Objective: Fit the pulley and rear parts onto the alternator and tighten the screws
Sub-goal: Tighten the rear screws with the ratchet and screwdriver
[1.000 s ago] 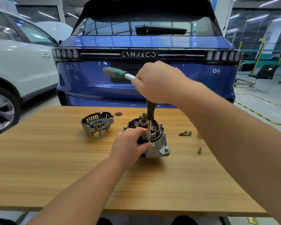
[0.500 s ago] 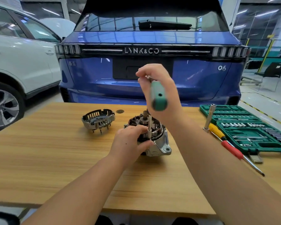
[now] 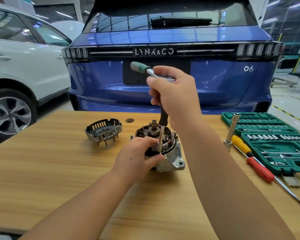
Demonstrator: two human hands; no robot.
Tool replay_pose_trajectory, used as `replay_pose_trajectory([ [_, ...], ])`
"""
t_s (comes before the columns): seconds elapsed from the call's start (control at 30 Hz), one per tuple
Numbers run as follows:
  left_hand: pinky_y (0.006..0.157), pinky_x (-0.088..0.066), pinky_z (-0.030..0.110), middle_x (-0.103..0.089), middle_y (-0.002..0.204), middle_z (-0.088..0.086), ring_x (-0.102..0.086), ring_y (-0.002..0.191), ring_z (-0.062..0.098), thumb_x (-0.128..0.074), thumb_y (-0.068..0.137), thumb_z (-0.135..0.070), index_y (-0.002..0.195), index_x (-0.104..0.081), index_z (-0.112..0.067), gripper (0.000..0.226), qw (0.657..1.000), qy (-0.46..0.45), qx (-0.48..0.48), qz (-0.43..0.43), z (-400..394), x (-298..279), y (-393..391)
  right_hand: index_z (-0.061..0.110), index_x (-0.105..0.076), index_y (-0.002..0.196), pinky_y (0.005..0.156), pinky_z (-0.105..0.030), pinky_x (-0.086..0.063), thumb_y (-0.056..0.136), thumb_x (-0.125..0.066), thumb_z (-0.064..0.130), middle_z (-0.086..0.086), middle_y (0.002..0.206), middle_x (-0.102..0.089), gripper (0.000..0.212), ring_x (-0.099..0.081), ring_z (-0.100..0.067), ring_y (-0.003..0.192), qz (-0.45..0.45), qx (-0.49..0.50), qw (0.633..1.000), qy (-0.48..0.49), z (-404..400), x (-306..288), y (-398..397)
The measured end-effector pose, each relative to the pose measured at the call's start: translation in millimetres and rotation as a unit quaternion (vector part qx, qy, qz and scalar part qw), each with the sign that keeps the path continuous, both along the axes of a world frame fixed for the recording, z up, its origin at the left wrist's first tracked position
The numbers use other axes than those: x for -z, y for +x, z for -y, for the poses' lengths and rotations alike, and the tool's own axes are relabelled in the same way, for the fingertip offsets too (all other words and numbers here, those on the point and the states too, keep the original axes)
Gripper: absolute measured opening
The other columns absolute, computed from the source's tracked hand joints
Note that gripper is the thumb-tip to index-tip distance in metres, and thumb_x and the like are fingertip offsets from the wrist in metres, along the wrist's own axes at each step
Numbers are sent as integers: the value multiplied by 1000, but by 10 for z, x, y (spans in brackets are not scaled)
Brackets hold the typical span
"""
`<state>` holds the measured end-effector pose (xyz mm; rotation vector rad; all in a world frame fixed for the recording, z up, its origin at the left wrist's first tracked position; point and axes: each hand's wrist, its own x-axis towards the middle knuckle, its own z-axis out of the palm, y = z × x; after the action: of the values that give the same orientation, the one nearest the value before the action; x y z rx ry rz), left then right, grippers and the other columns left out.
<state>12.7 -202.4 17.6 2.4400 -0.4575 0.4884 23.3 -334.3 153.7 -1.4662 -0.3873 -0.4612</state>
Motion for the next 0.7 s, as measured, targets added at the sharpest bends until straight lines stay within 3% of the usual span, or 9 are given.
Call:
replay_pose_trajectory([
  [0.1,95,-46,24,-65,118,-11,-56,113,6,-73,85,-46,128,-63,-31,47,1000,-7,-1,9,4,21,5,15,-66,104,55,-24,-47,97,-60,22,-8,86,-72,12,-54,-16,60,-134,-199,953,186,90,-19,11],
  [0.17,94,-46,24,-65,114,-13,-55,109,3,-74,84,-44,126,-64,-28,46,1000,-12,-1,16,9,28,6,9,-65,103,57,-22,-49,98,-58,18,-7,92,-71,12,-58,-16,65,-141,-253,930,225,98,43,-10],
  [0.27,86,-43,19,-58,102,-20,-48,98,-4,-75,84,-42,122,-66,-25,43,1000,-11,2,29,19,33,-2,6,-61,107,65,-23,-53,88,-70,11,-2,84,-66,22,-64,-14,71,-94,-274,921,260,59,119,-30],
  [0.33,84,-40,13,-57,100,-22,-45,95,-7,-76,83,-41,120,-67,-26,41,999,-11,3,35,25,34,1,15,-60,93,69,-30,-55,85,-73,8,1,80,-66,17,-63,-18,75,-9,-221,947,232,32,146,-8],
  [0.4,86,-35,6,-57,101,-24,-46,97,-8,-77,83,-40,121,-66,-27,42,999,-15,3,36,29,41,-2,19,-60,87,81,-42,-56,91,-68,6,0,90,-67,16,-67,-25,88,122,-79,984,105,21,193,32],
  [0.47,87,-31,0,-58,105,-23,-46,100,-9,-76,83,-41,124,-66,-27,44,999,-18,2,32,33,43,-12,19,-63,107,88,-49,-55,97,-57,2,-2,105,-64,20,-65,-24,97,197,11,979,-47,18,266,75],
  [0.53,86,-31,-1,-60,108,-21,-49,102,-7,-76,83,-42,125,-65,-27,45,999,-21,-2,32,35,44,-16,15,-59,126,83,-45,-54,98,-47,1,-7,108,-59,34,-59,-20,90,187,-3,975,-116,36,307,100],
  [0.57,87,-32,-1,-61,109,-20,-51,102,-6,-76,83,-42,125,-65,-28,45,999,-23,-4,33,36,45,-15,18,-59,127,80,-44,-54,96,-44,3,-10,107,-58,37,-57,-19,85,165,-33,979,-111,41,298,92],
  [0.7,87,-36,4,-53,96,-35,-49,95,-16,-78,82,-40,119,-66,-32,39,999,-30,-4,32,49,52,-18,26,-65,102,69,-39,-51,97,-44,22,-9,83,-60,22,-57,-23,71,115,-120,986,-25,62,236,19],
])
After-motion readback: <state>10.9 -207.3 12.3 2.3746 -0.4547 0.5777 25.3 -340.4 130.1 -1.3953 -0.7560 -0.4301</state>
